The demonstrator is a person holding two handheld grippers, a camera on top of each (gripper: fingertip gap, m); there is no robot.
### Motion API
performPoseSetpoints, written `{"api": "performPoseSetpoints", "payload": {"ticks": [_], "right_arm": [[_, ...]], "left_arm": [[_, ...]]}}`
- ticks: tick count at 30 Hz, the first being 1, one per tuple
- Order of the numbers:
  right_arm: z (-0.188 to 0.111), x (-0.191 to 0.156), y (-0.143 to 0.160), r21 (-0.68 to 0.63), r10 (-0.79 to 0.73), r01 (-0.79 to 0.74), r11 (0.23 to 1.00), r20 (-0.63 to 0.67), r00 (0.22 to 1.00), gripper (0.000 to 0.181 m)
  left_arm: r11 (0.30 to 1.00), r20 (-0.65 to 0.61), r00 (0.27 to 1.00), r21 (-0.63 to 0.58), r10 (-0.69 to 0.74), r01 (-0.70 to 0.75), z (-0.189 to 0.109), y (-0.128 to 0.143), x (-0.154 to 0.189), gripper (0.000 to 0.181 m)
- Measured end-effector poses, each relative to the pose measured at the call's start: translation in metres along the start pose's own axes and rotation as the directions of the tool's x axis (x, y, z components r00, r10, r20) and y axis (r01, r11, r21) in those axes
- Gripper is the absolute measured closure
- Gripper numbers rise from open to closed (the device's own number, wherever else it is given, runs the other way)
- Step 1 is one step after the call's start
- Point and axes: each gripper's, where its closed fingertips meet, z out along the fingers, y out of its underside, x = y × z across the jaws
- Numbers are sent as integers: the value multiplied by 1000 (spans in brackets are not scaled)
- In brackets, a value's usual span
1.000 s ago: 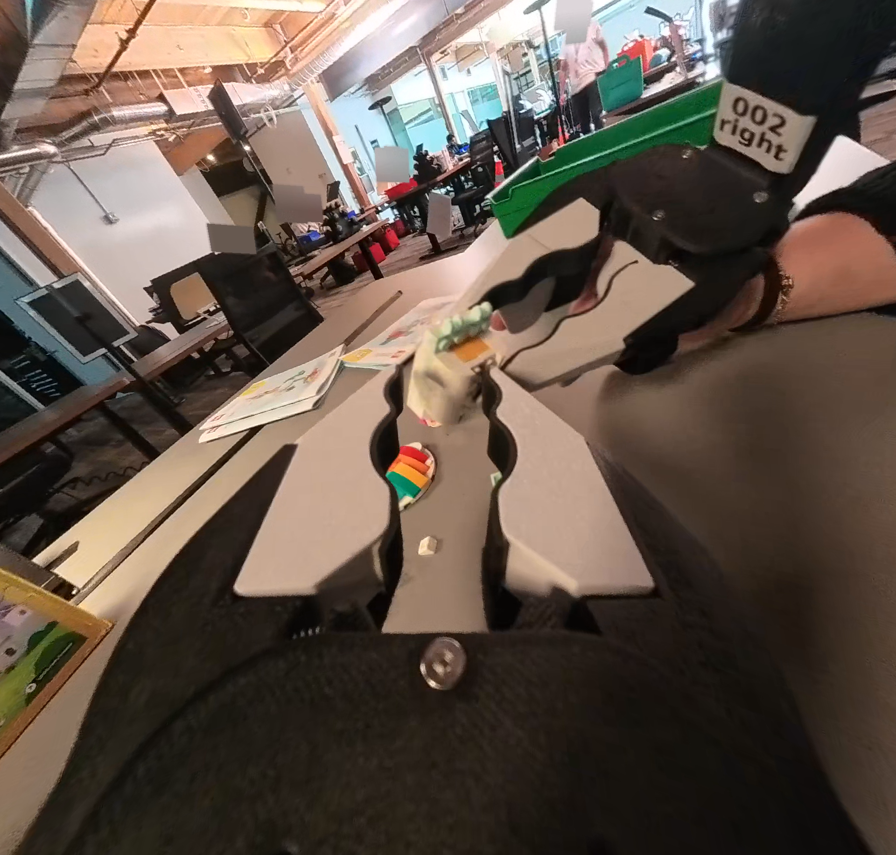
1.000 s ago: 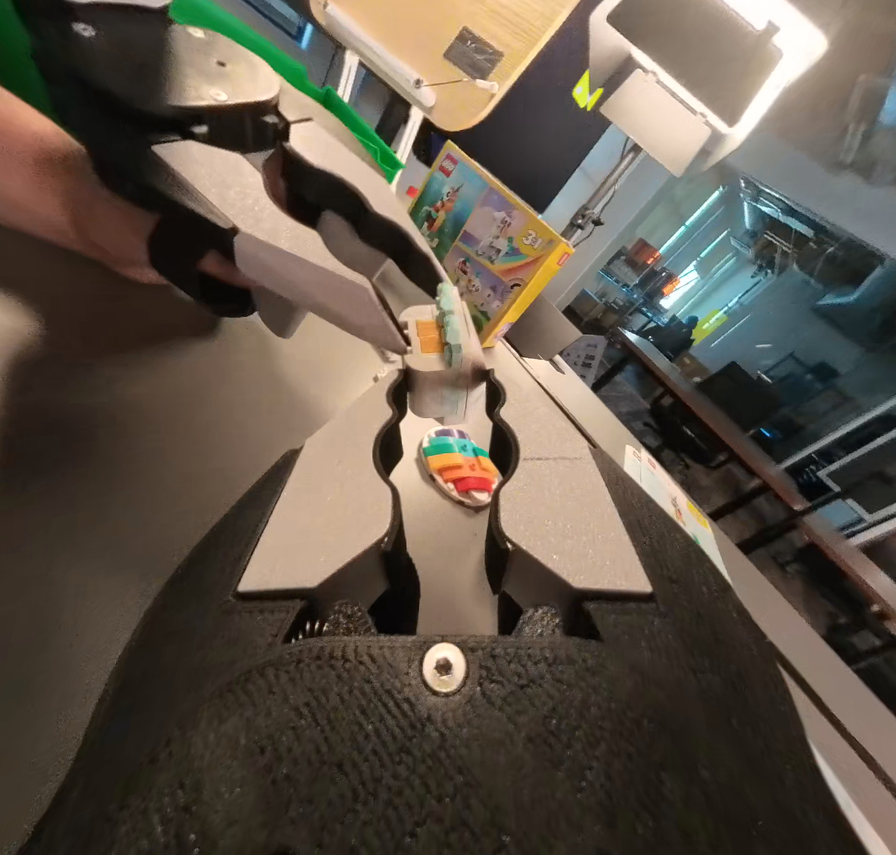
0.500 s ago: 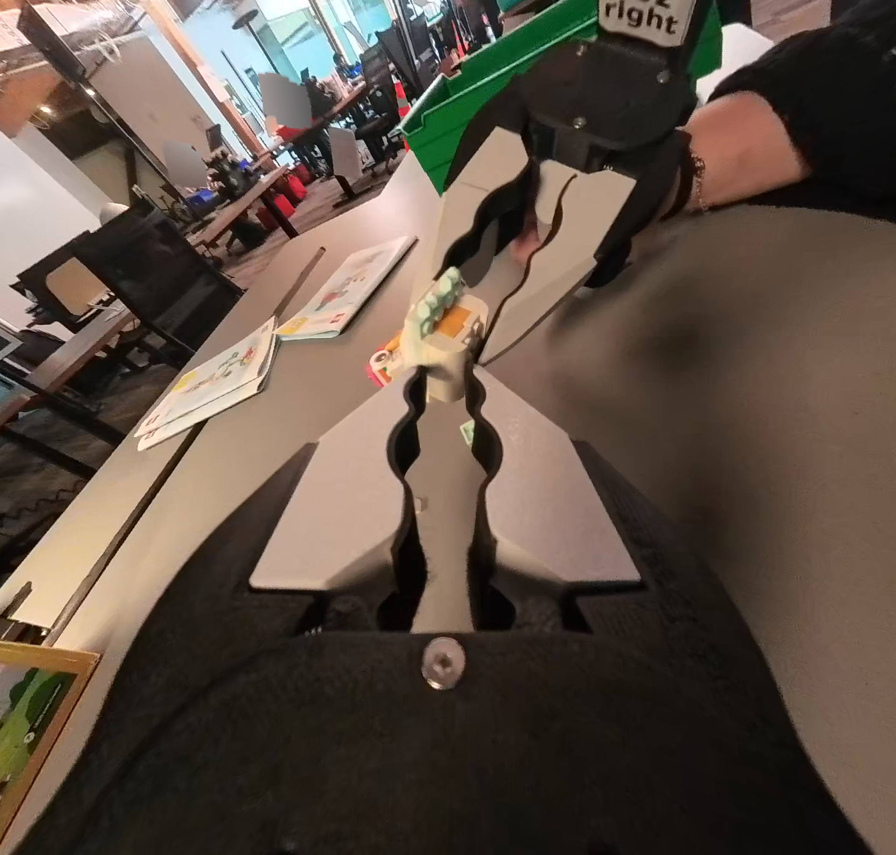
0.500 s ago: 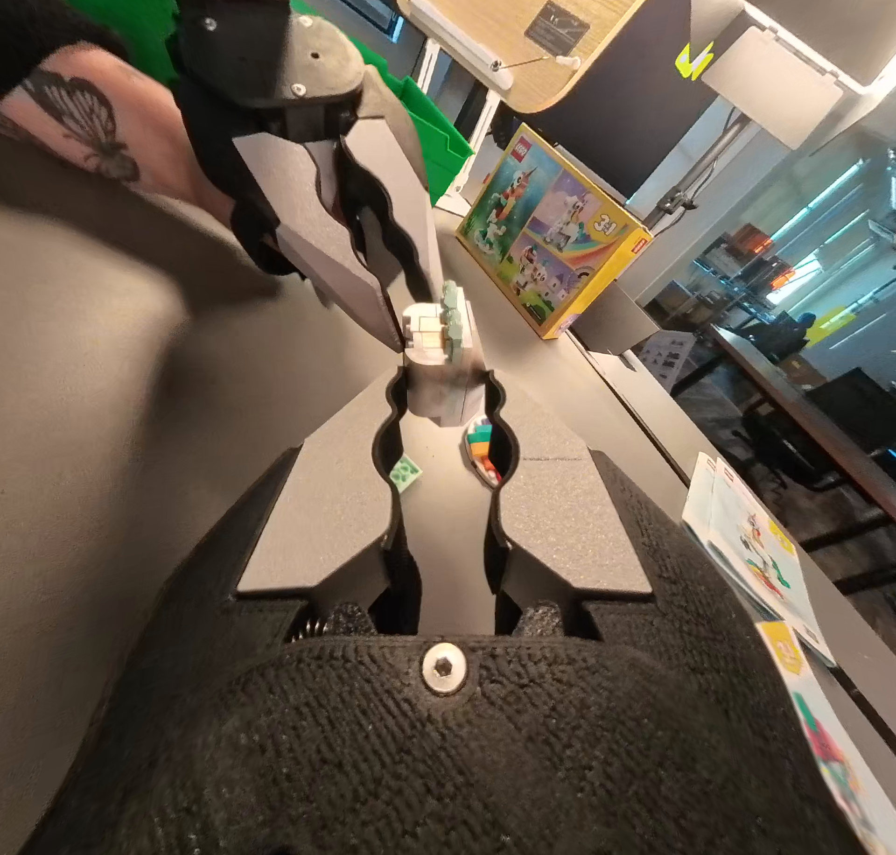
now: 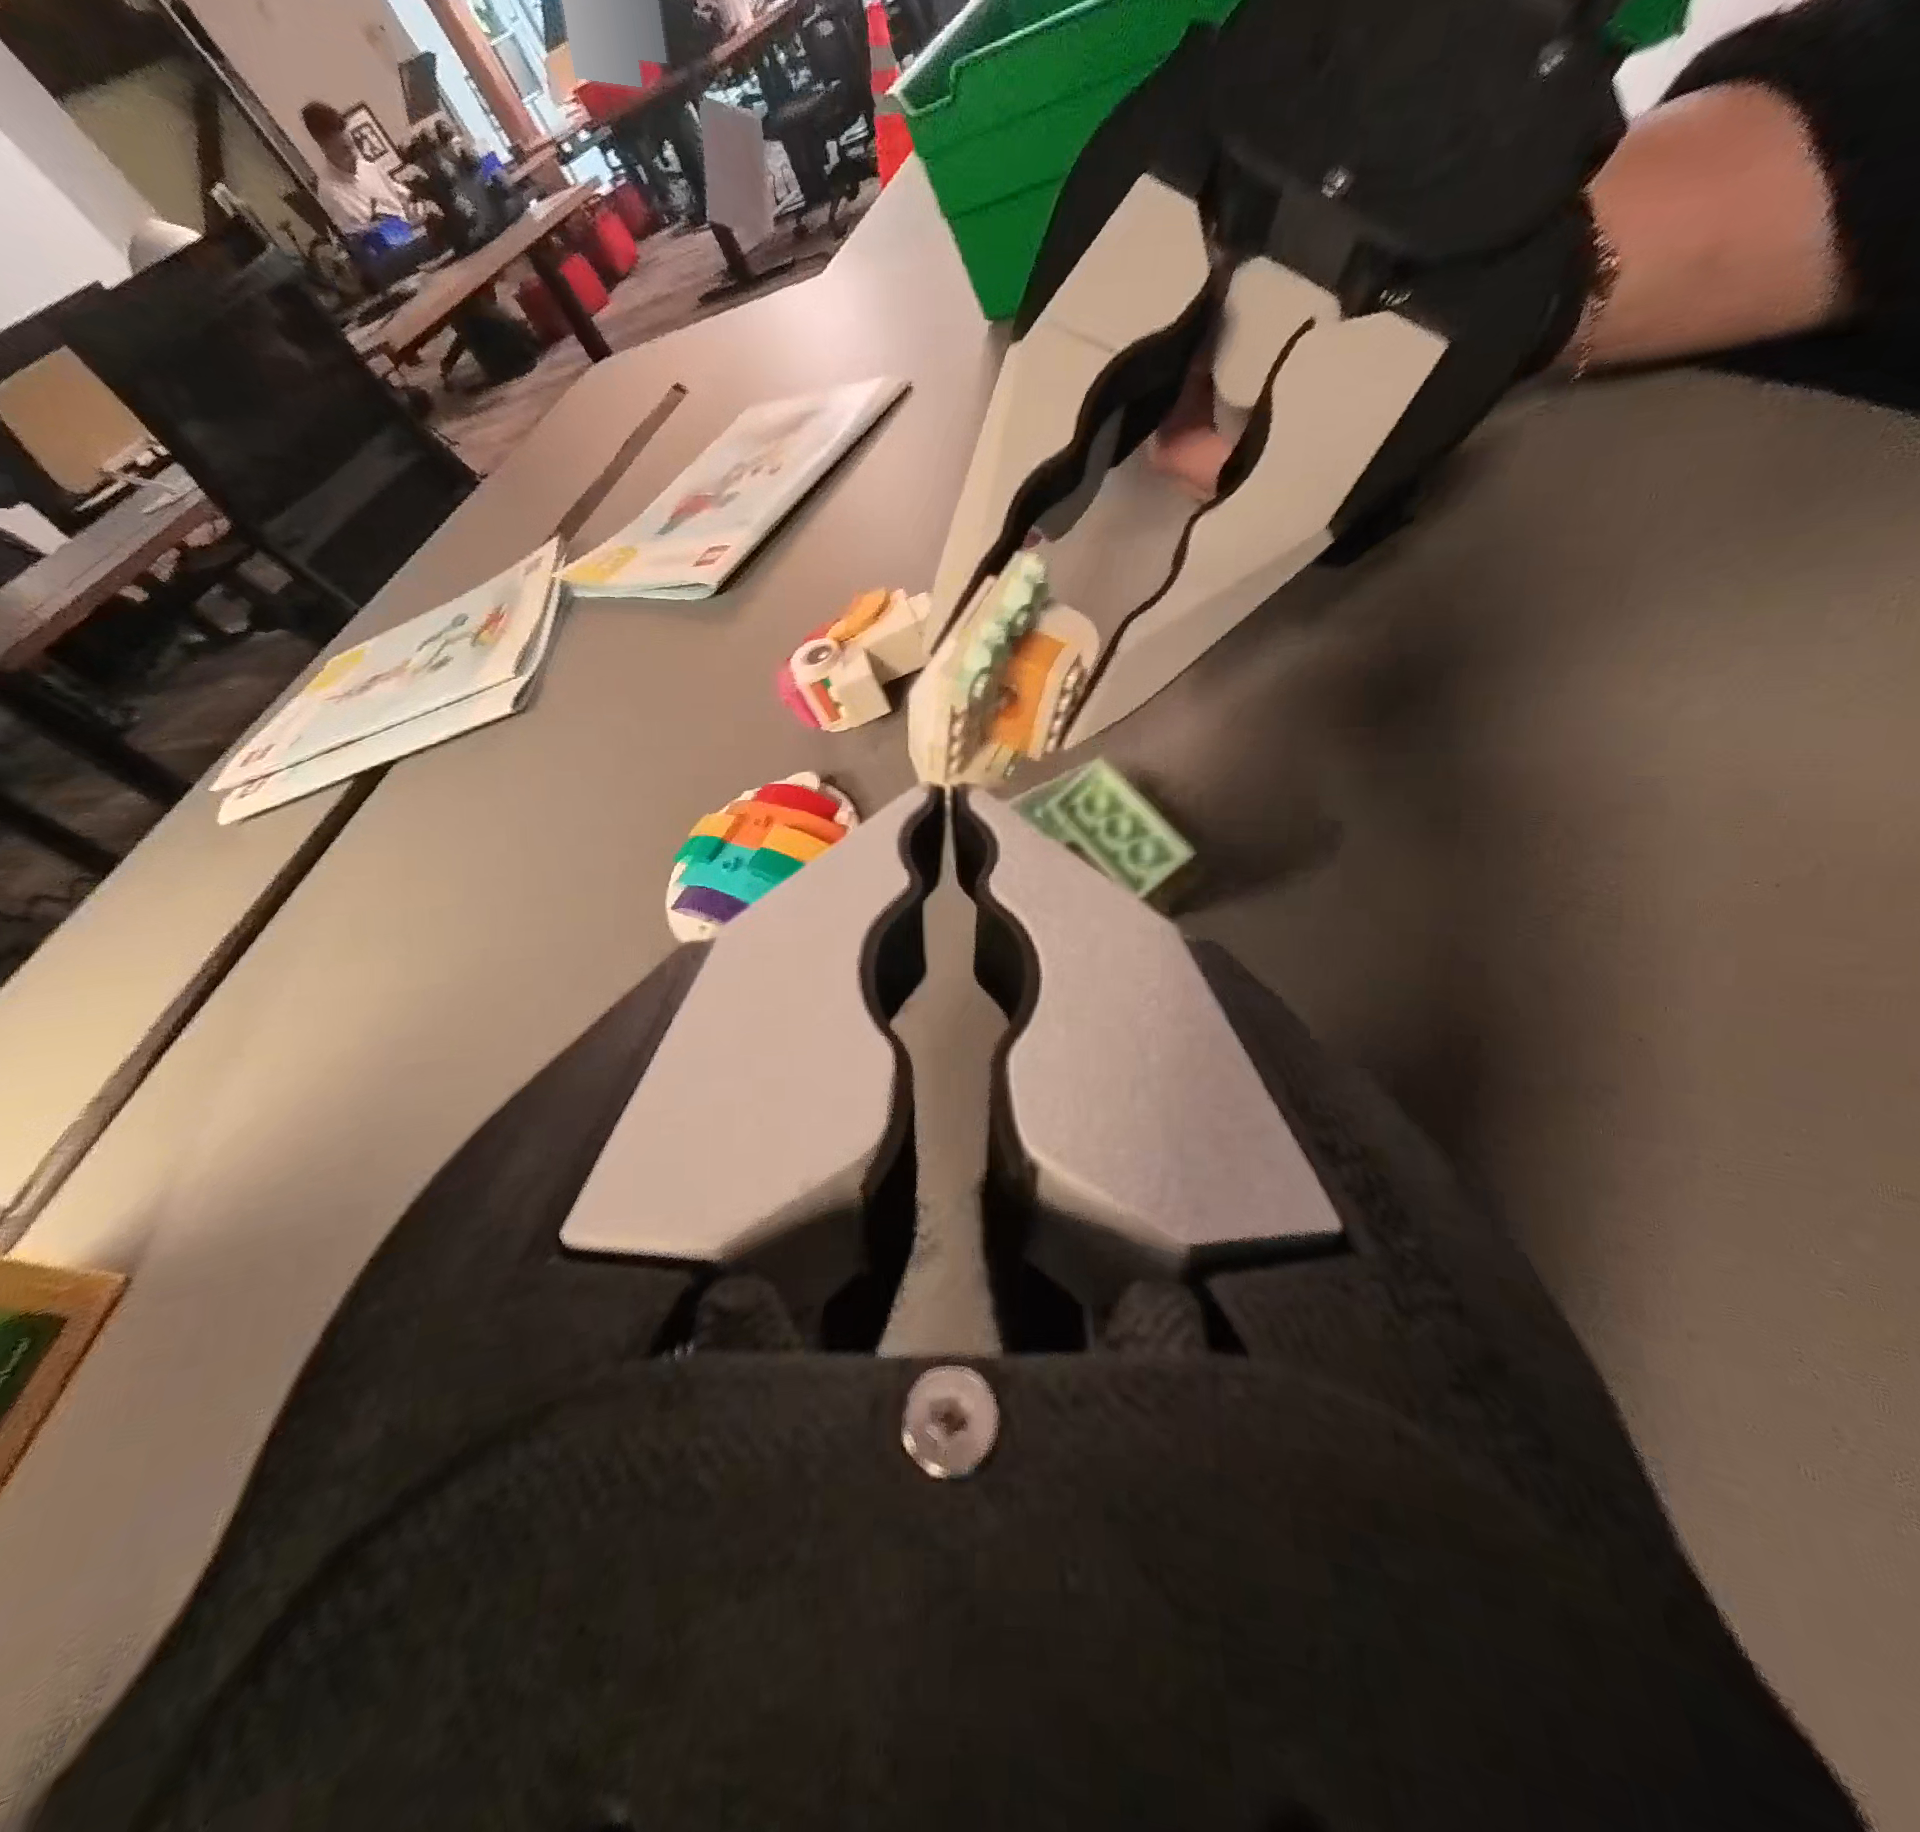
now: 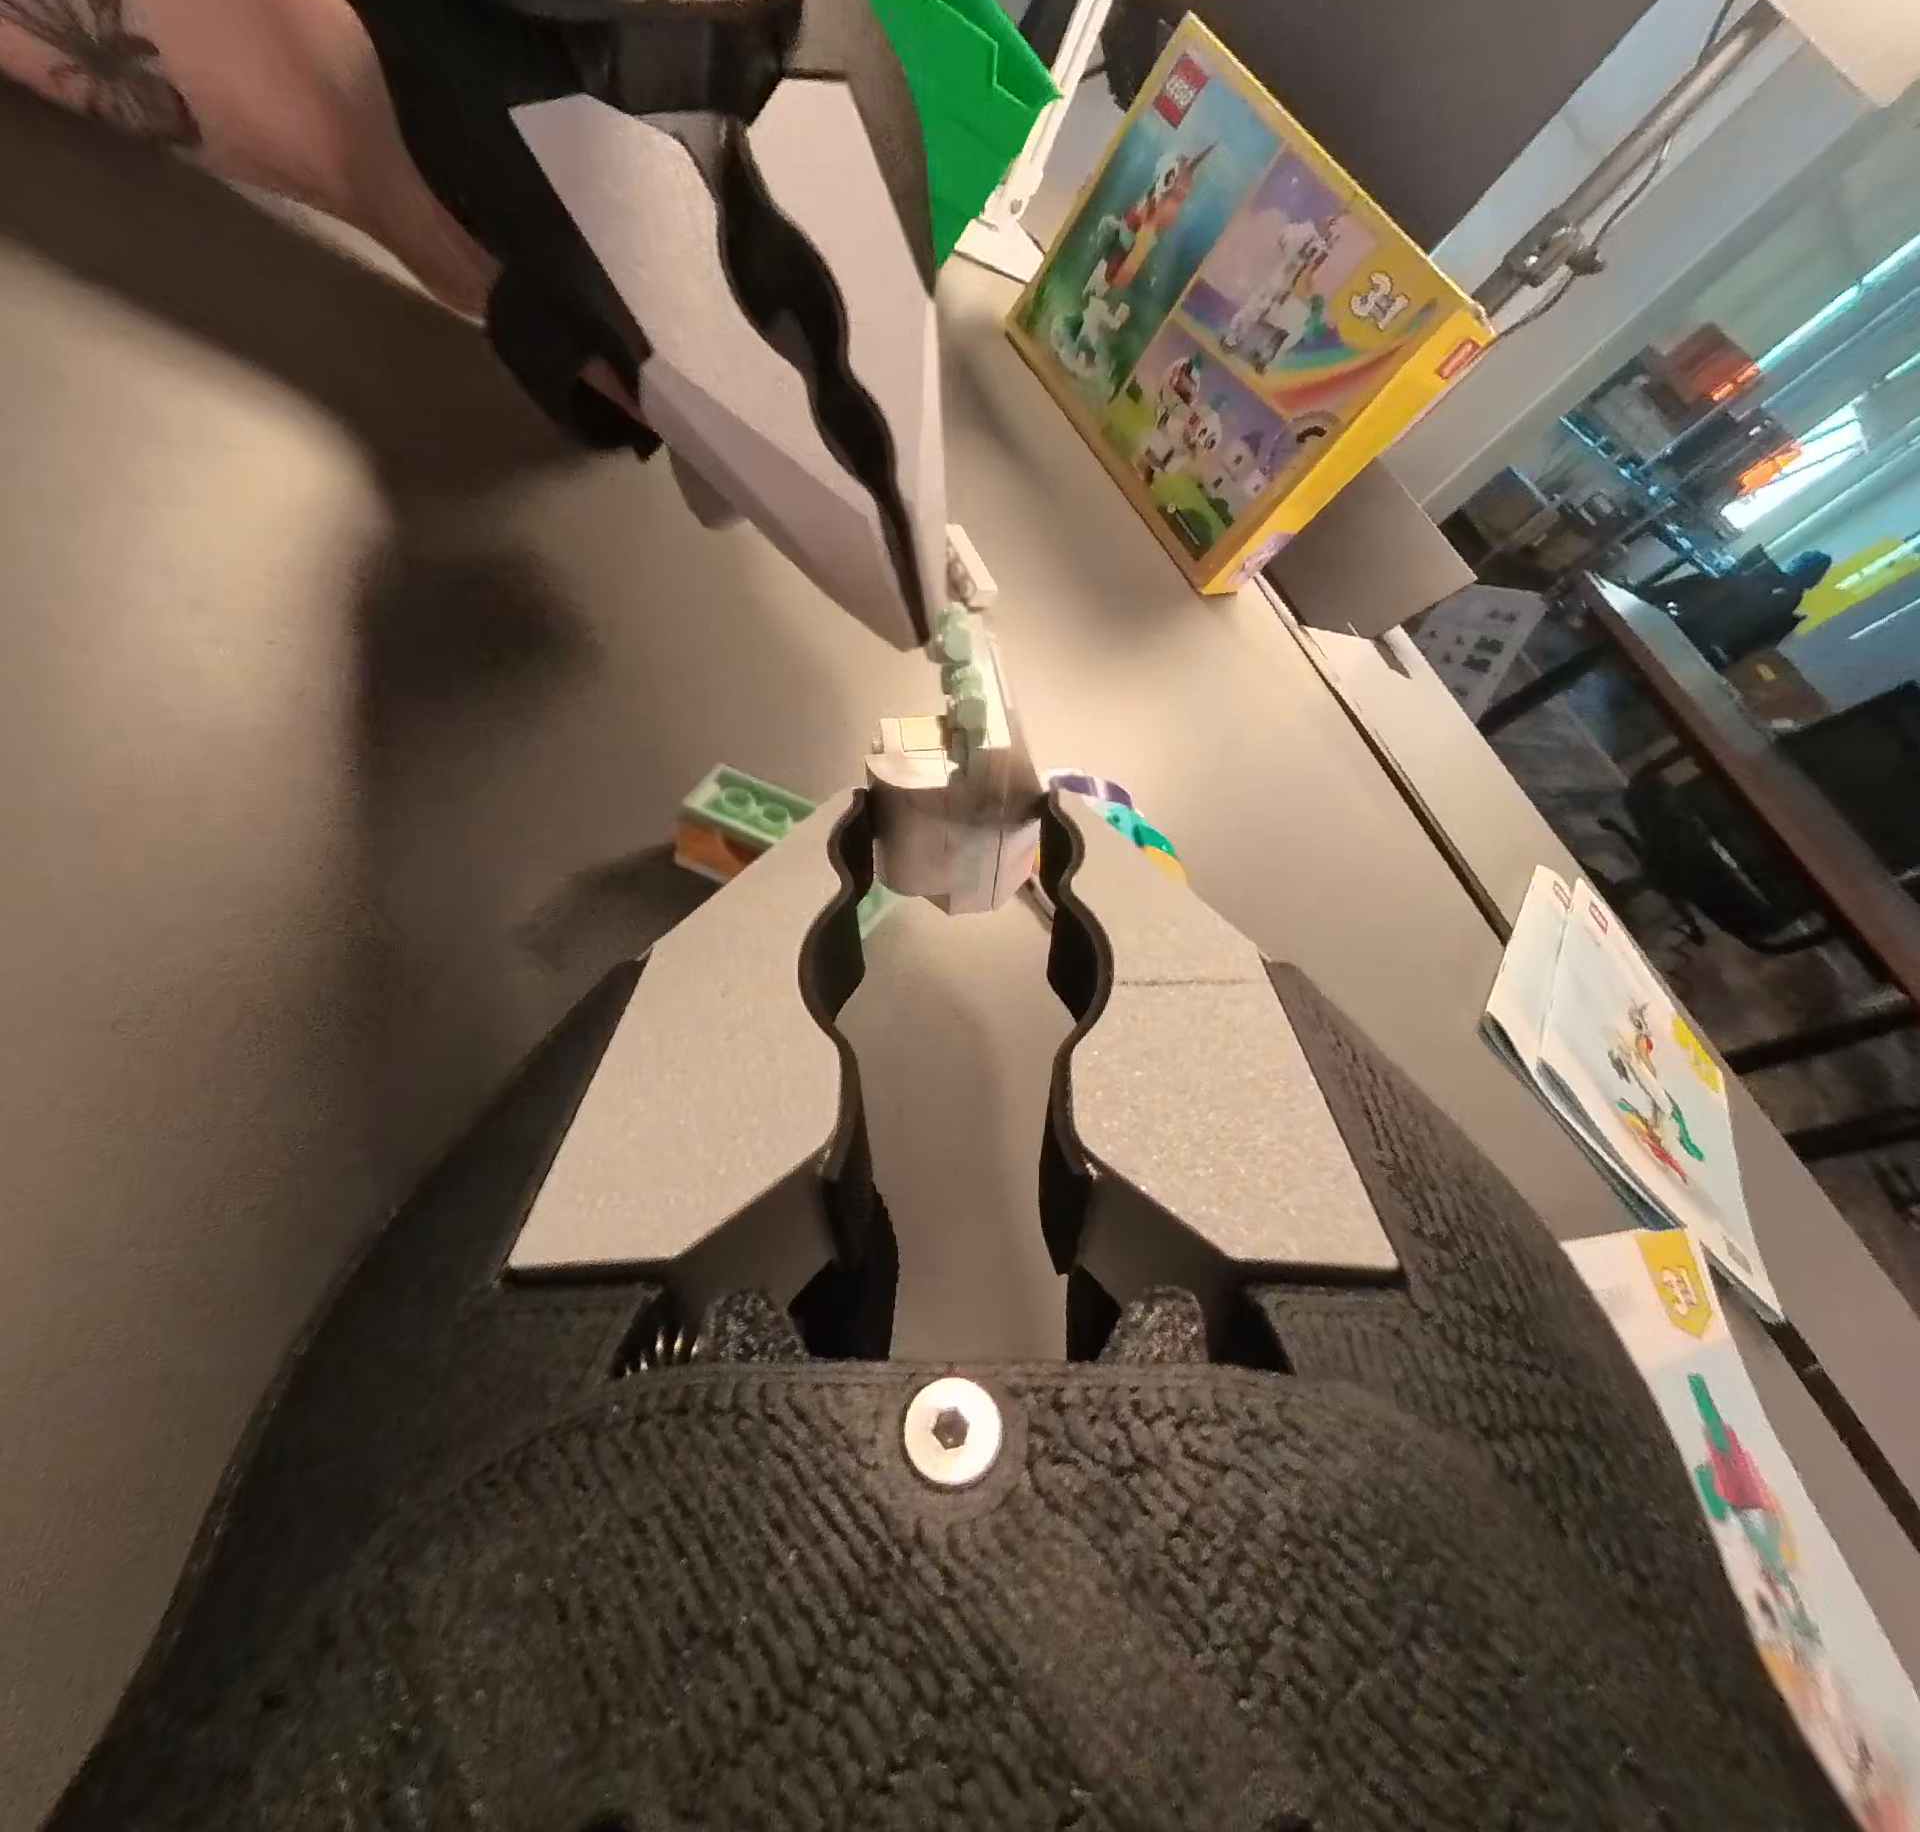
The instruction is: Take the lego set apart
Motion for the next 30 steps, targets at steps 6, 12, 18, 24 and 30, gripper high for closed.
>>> {"api": "performPoseSetpoints", "payload": {"ticks": [6, 12, 18, 24, 30], "right_arm": [[-2, -6, -9, 54, -26, 25, 998, 17, 1000, 150], [-6, -26, -20, 133, -50, 33, 991, 133, 990, 150], [1, 7, -27, 129, 213, -208, 970, -27, 977, 140], [8, 23, -27, 117, 308, -290, 950, -187, 933, 156], [9, 24, -24, 44, 215, -211, 977, -238, 947, 165]], "left_arm": [[992, -6, 999, 116, -47, 47, -3, -19, 2, 148], [994, -59, 995, 76, 83, -78, 3, -15, 21, 167], [1000, 176, 984, 17, -27, 24, 7, -20, -13, 168], [984, 247, 952, 39, -179, 174, 6, -20, -27, 168], [994, 238, 966, -10, -100, 105, 5, -15, -28, 168]]}}
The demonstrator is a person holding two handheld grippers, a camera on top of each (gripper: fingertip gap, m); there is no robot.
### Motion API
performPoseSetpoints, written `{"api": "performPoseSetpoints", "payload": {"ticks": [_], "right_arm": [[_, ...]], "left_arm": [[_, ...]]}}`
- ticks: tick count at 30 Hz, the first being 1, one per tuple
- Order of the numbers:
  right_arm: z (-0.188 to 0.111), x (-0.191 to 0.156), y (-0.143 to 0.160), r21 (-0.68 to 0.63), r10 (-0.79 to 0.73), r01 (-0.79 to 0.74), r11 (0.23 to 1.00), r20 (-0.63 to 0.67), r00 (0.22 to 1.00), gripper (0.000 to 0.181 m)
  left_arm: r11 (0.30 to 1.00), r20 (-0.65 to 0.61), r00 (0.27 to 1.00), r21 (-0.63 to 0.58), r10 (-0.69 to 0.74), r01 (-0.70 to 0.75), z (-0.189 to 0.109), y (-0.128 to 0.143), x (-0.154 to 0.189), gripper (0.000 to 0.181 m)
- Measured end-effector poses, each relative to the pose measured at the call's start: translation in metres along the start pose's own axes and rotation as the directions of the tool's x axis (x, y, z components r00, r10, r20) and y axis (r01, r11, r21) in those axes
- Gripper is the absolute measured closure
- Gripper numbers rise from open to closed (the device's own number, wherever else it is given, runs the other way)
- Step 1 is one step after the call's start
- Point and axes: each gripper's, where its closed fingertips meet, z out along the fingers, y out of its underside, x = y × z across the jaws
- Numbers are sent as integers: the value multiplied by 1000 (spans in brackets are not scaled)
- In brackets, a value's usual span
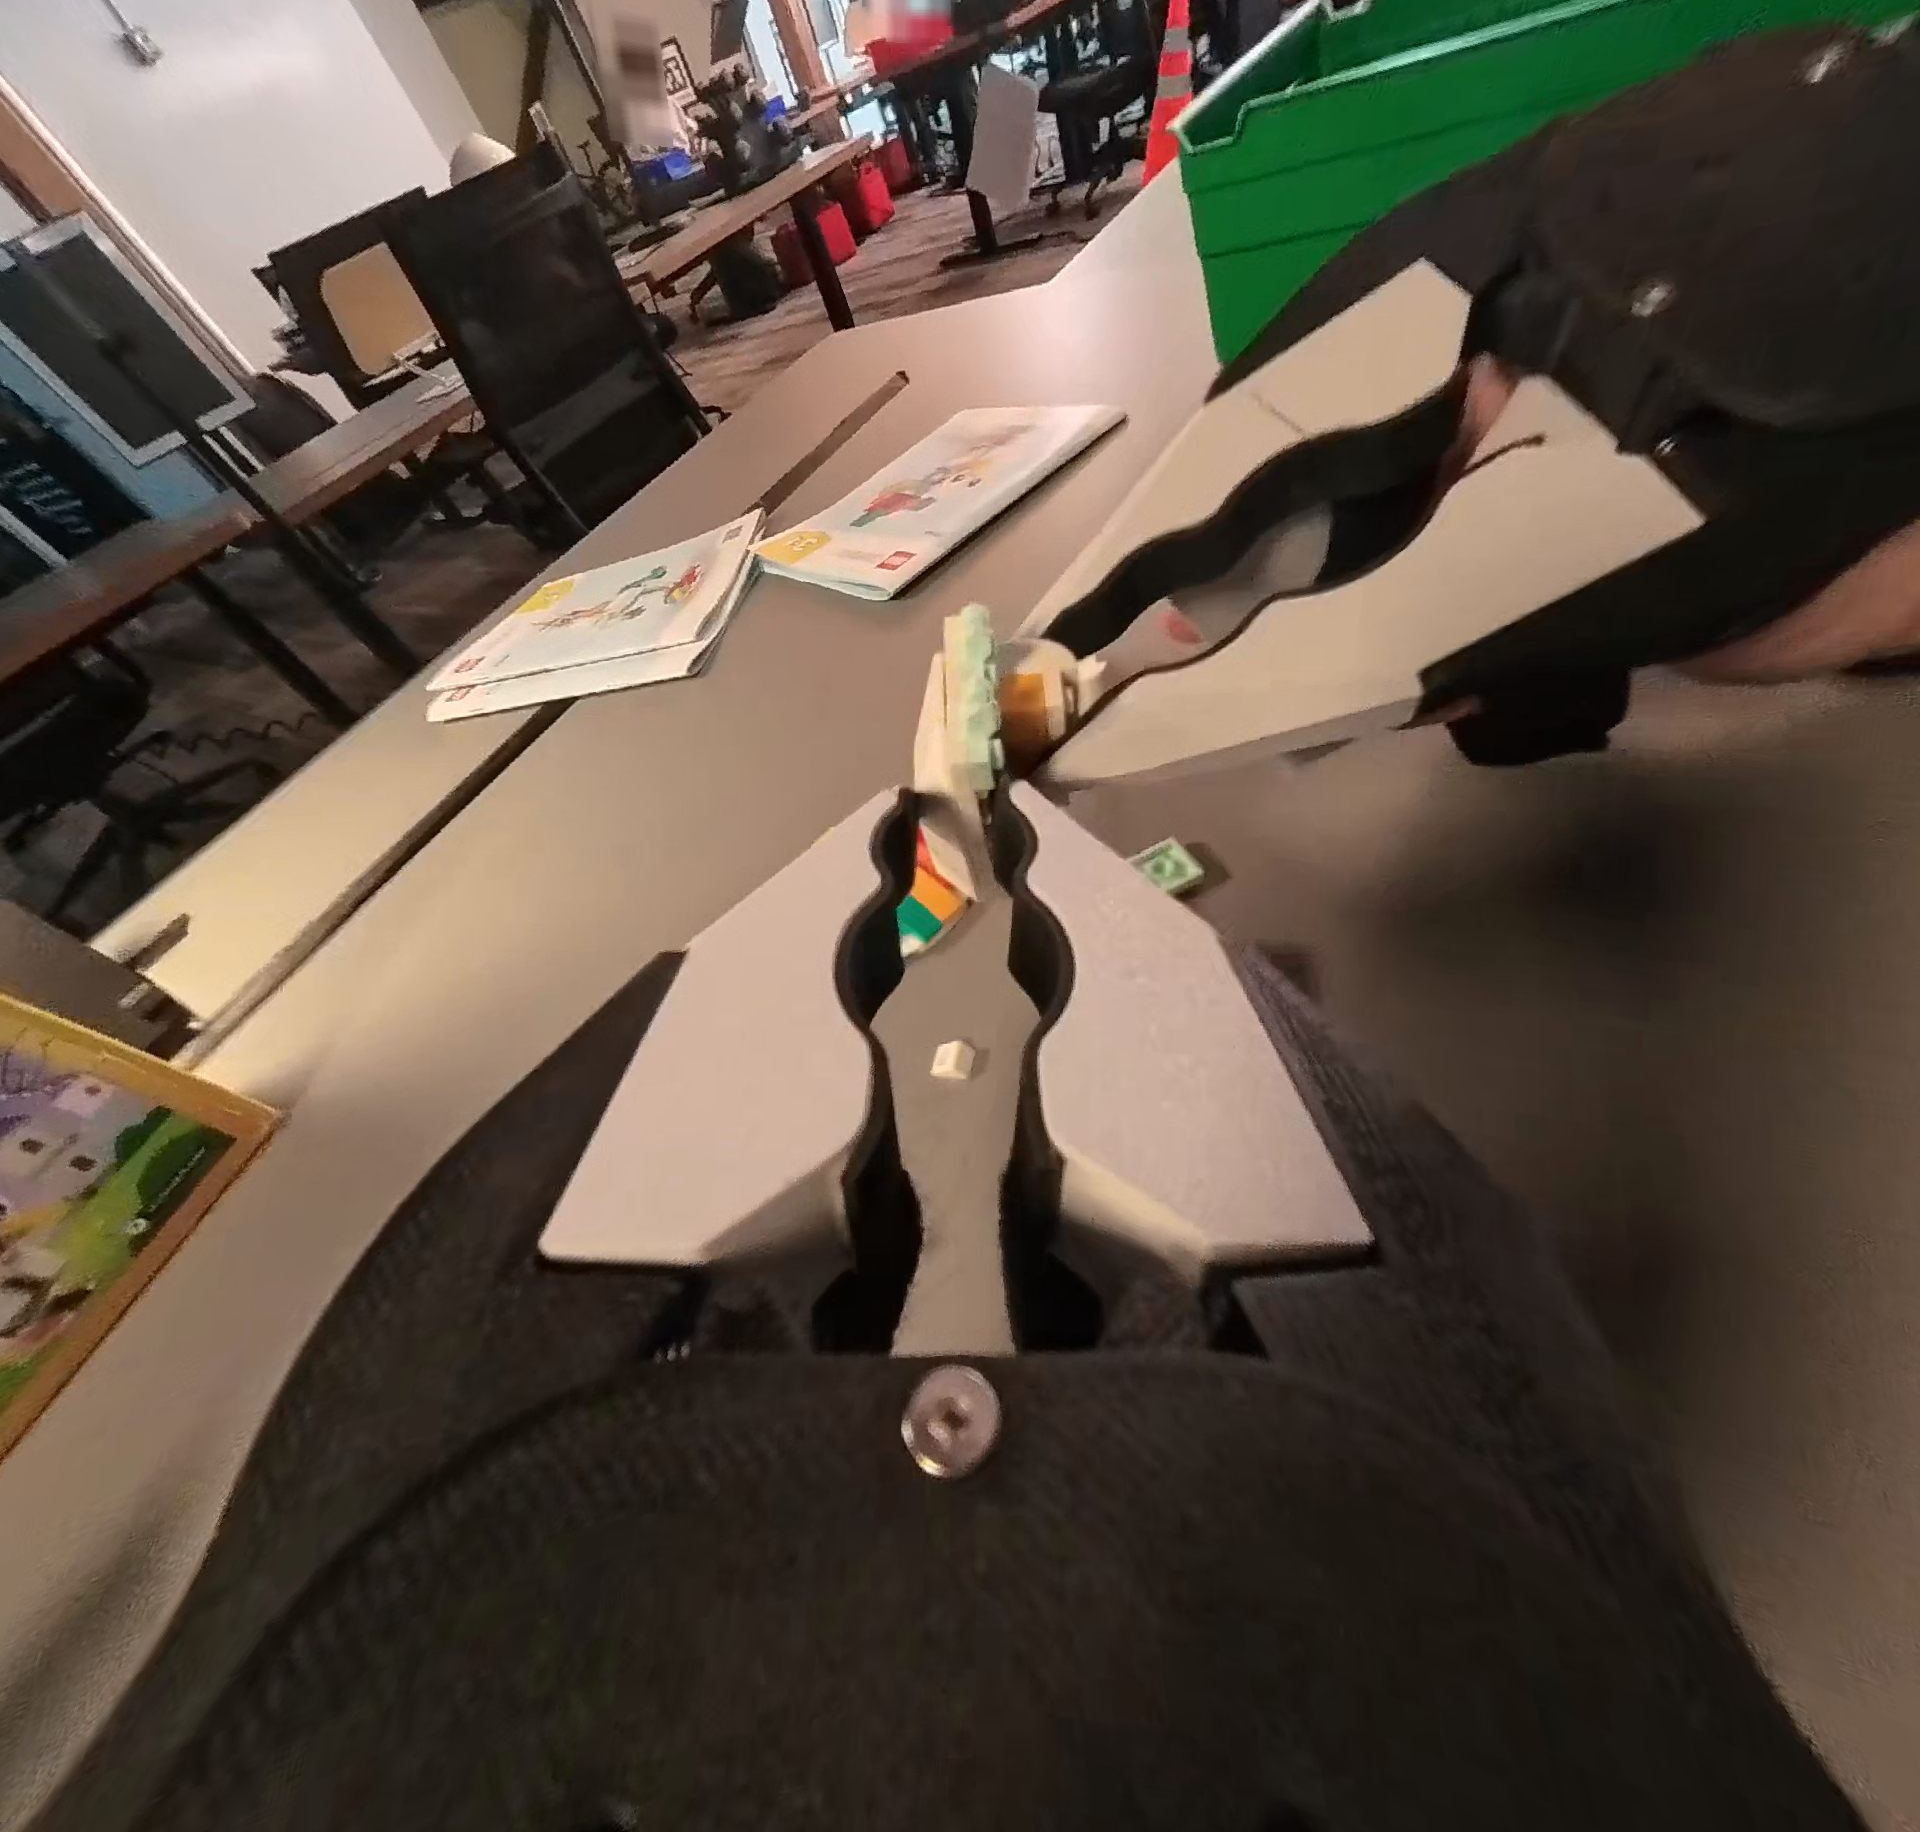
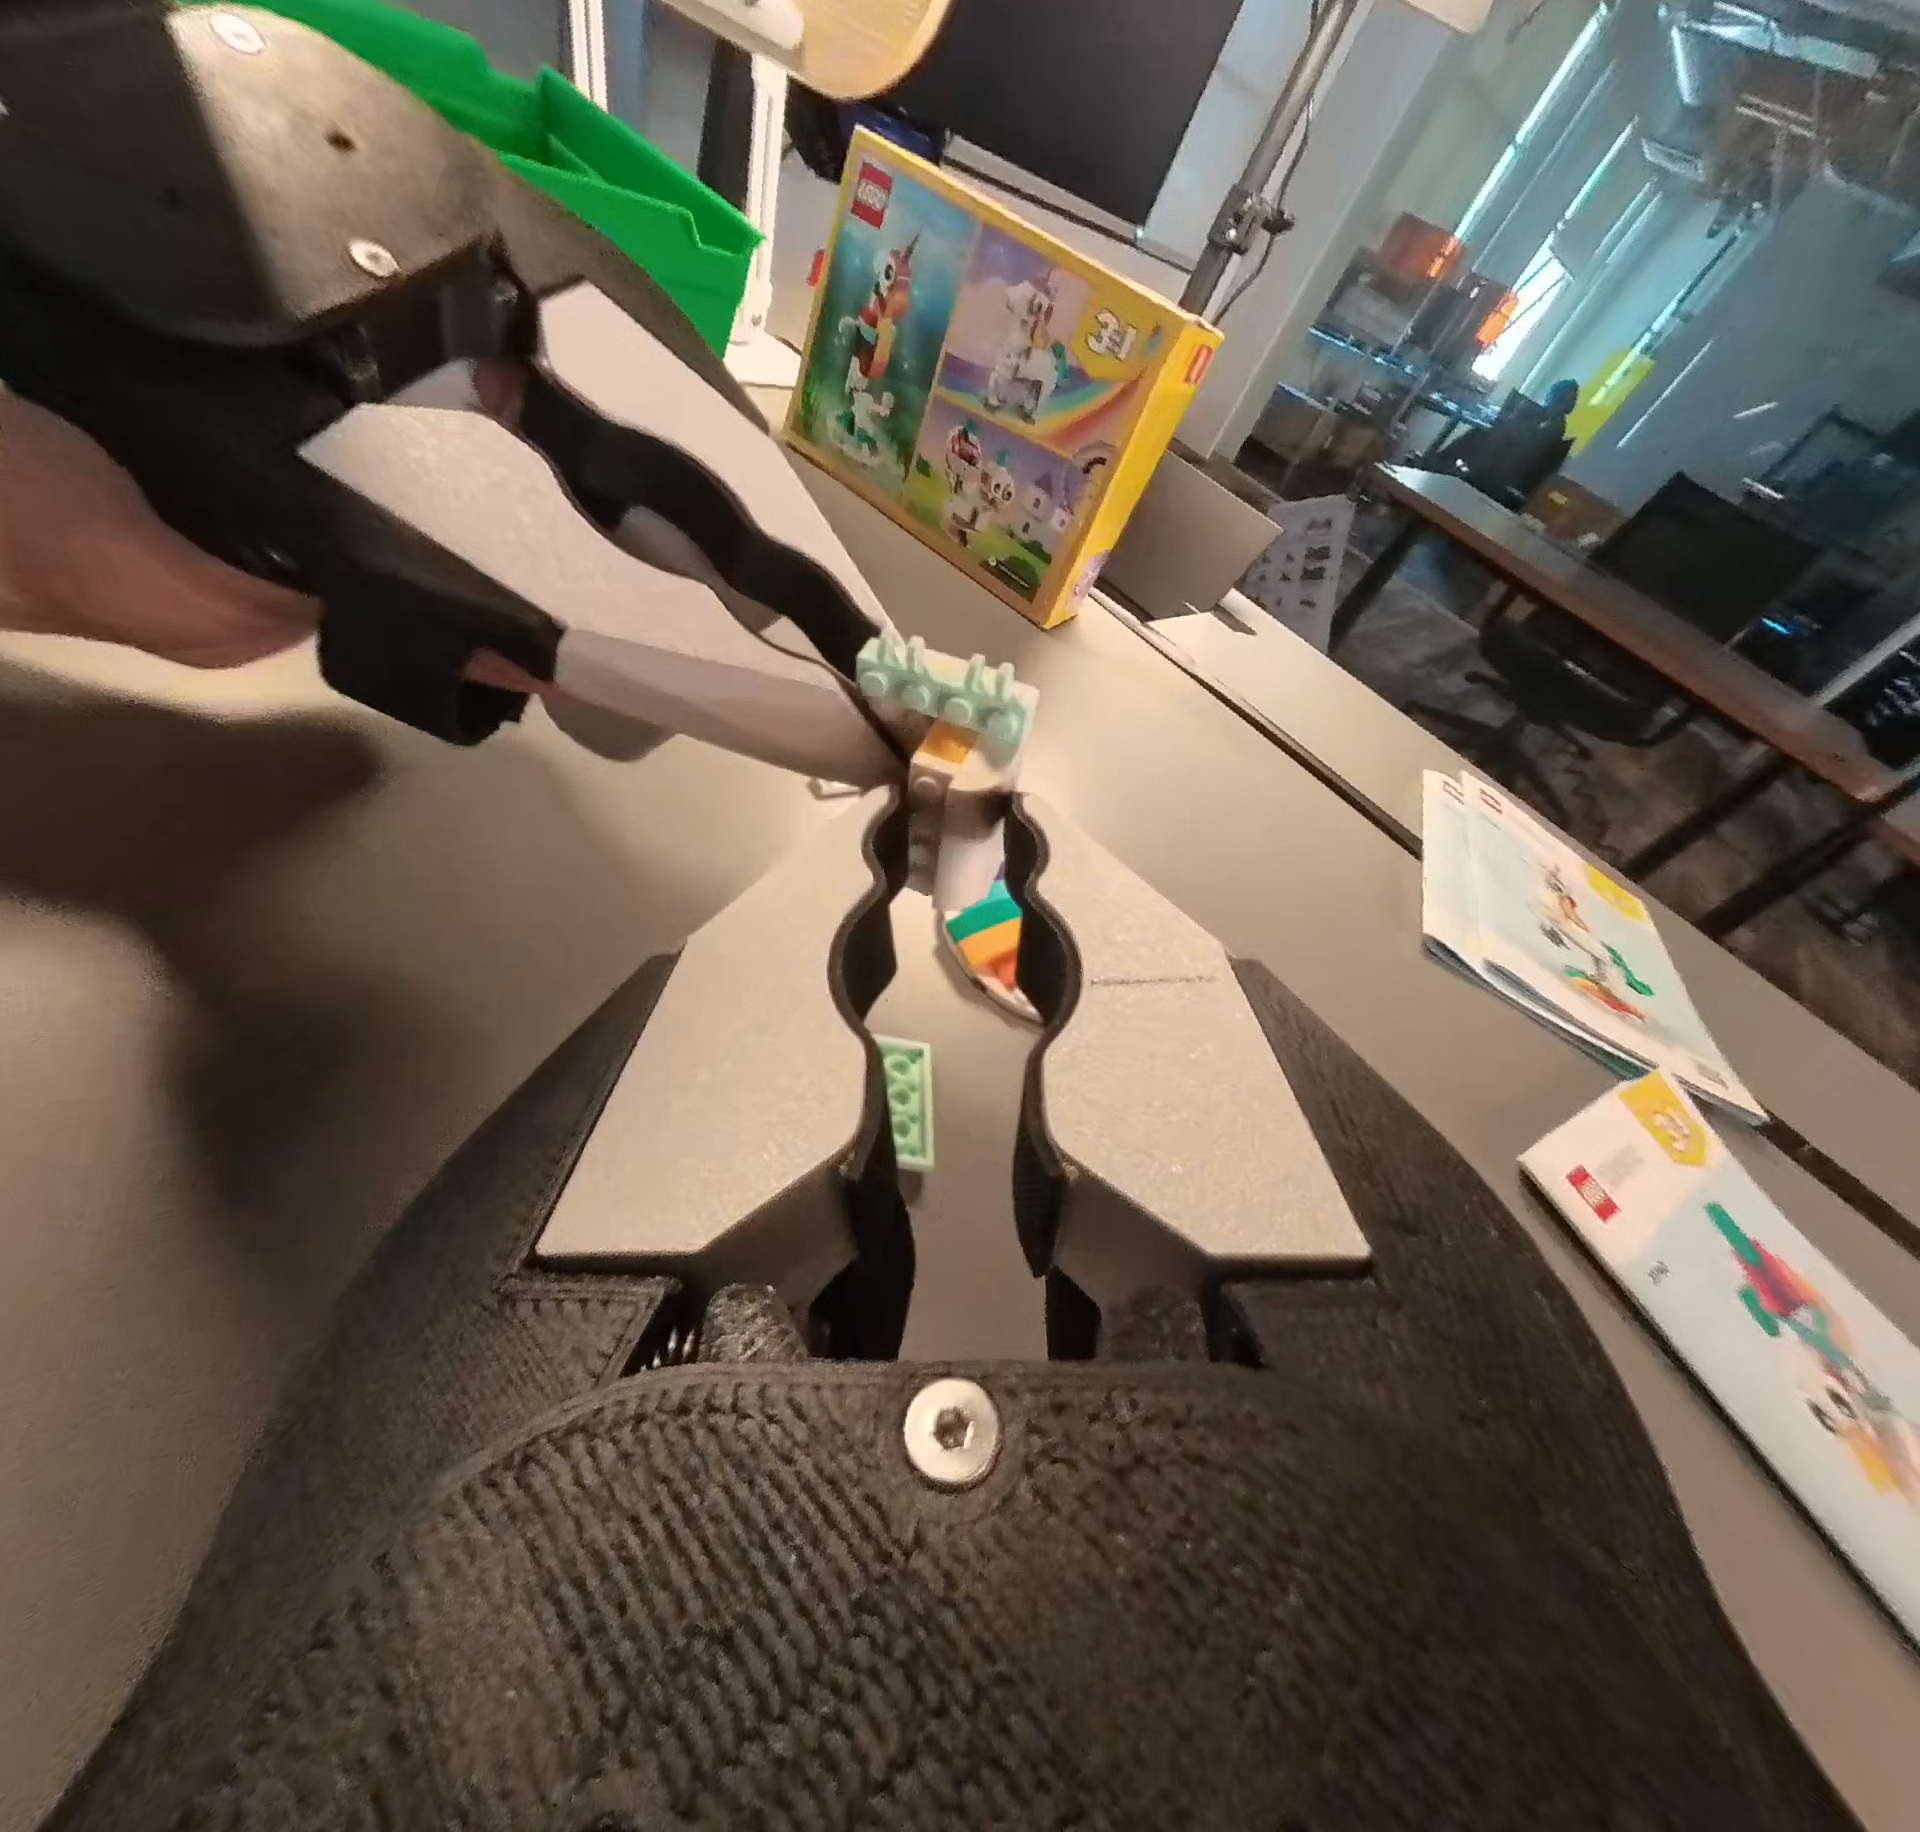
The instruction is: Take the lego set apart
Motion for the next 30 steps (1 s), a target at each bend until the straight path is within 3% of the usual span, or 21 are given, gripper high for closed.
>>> {"api": "performPoseSetpoints", "payload": {"ticks": [4, 10, 12, 13, 16, 19, 22, 27, 30], "right_arm": [[3, 1, 7, -41, -53, 53, 998, -8, 999, 165], [-11, -8, 5, 35, 0, -8, 999, 214, 977, 165], [-15, 22, 13, -2, -32, 32, 999, 68, 997, 166], [-22, 44, 14, 6, -9, 9, 1000, 1, 1000, 166], [-39, 78, 17, 59, 132, -128, 990, -58, 990, 166], [-31, 53, 30, -62, 80, -75, 995, 76, 994, 166], [-29, 10, 53, -254, 214, -137, 957, 306, 928, 164], [-29, -6, 73, -387, 321, -177, 905, 348, 881, 149], [-26, -5, 70, -367, 309, -177, 913, 340, 888, 133]], "left_arm": [[996, 27, 996, -39, 87, -86, 3, 7, -1, 168], [990, -138, 981, 15, 138, -137, -6, 4, 17, 169], [979, -54, 980, -47, 194, -196, -8, 13, -2, 169], [986, -10, 987, -52, 159, -159, -14, 17, -16, 169], [994, -22, 996, 59, -90, 91, -27, 3, -34, 169], [984, -89, 986, 97, -138, 146, -23, 0, -25, 169], [986, -148, 980, 86, -132, 145, -17, 2, -11, 169], [982, -210, 968, 101, -139, 162, -16, -2, 2, 169], [975, -239, 957, 112, -163, 194, -16, -4, 4, 169]]}}
